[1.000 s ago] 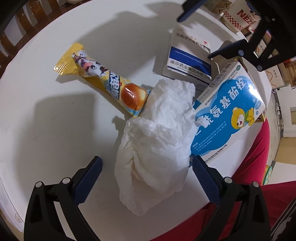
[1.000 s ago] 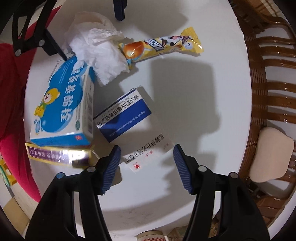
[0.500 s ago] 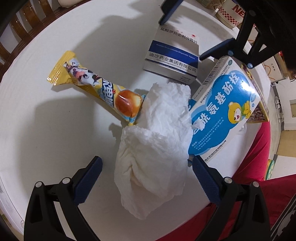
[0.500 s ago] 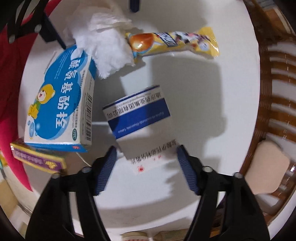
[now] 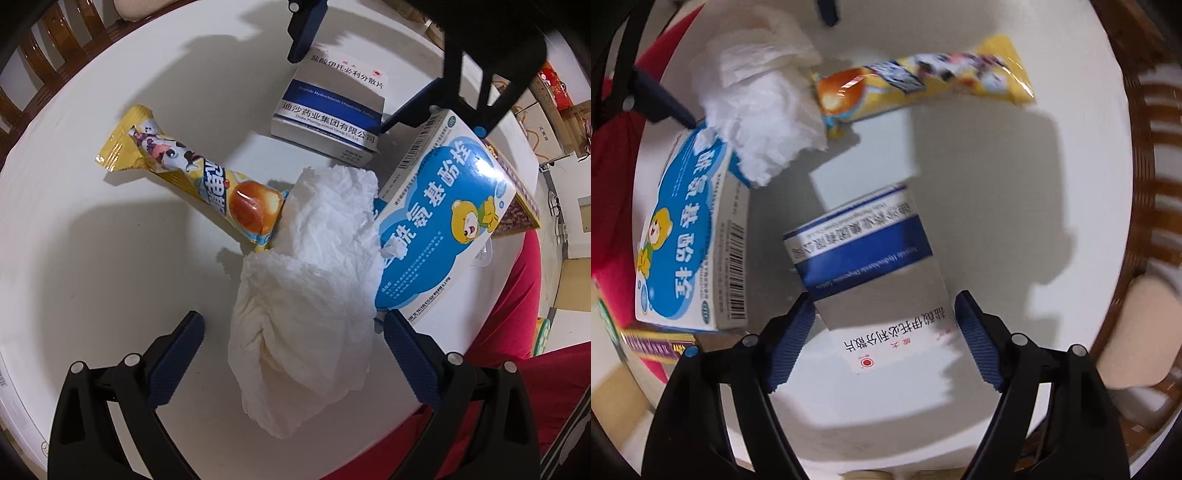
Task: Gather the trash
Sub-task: 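Reach the right tool to the white-and-blue box while the left tool reaches the tissue, then close the right tool on the white-and-blue box while the left tool grips the tissue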
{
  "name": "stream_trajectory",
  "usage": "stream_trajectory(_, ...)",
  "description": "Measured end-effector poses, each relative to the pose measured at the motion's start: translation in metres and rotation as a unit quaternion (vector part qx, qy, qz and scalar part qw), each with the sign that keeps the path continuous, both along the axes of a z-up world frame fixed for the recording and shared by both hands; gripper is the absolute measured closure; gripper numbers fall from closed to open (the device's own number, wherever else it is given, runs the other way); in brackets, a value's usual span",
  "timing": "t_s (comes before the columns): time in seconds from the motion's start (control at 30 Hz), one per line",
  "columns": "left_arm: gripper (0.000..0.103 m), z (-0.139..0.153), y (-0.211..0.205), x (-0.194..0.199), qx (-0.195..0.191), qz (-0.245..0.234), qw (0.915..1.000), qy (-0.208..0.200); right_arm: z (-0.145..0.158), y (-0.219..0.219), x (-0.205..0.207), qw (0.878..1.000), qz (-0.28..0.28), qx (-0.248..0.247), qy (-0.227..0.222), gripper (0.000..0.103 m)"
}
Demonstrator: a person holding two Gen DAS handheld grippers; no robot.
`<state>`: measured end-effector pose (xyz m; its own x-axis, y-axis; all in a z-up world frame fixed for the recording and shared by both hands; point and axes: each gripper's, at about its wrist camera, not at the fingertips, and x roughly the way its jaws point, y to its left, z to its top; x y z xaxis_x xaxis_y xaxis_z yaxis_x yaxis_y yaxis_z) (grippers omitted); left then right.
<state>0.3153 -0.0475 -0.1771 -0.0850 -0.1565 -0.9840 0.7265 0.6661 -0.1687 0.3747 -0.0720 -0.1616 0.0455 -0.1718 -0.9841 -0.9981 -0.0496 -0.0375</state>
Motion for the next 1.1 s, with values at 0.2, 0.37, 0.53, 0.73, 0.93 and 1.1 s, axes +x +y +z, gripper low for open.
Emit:
stream_trajectory(0.2,0.035,0.016,0.007,-0.02,-0.028,-0.018,0.9994,-0.007,0.002,-0.005,0.017,0.998,-0.046,0.024,0.02,0.033)
stream_trajectory(0.37,0.056,0.022,0.008,-0.025,-0.022,0.002,0.9995,-0.022,0.004,-0.018,0.024,0.995,-0.084,0.042,0.012,0.035)
stream_trajectory(0.53,0.067,0.019,0.02,-0.023,-0.002,0.049,0.9985,-0.024,0.006,-0.032,0.022,0.989,-0.131,0.06,-0.014,0.036)
stream_trajectory(0.73,0.068,0.019,0.027,-0.031,0.009,0.092,0.9954,-0.024,0.01,-0.041,0.025,0.975,-0.197,0.07,-0.075,0.036)
stream_trajectory(0.93,0.069,0.022,0.037,-0.045,0.02,0.117,0.9925,-0.027,0.016,-0.059,0.028,0.953,-0.259,0.078,-0.14,0.037)
stream_trajectory(1.1,0.07,0.03,0.038,-0.055,0.018,0.132,0.9906,-0.031,0.043,-0.1,0.023,0.924,-0.319,0.106,-0.181,0.039)
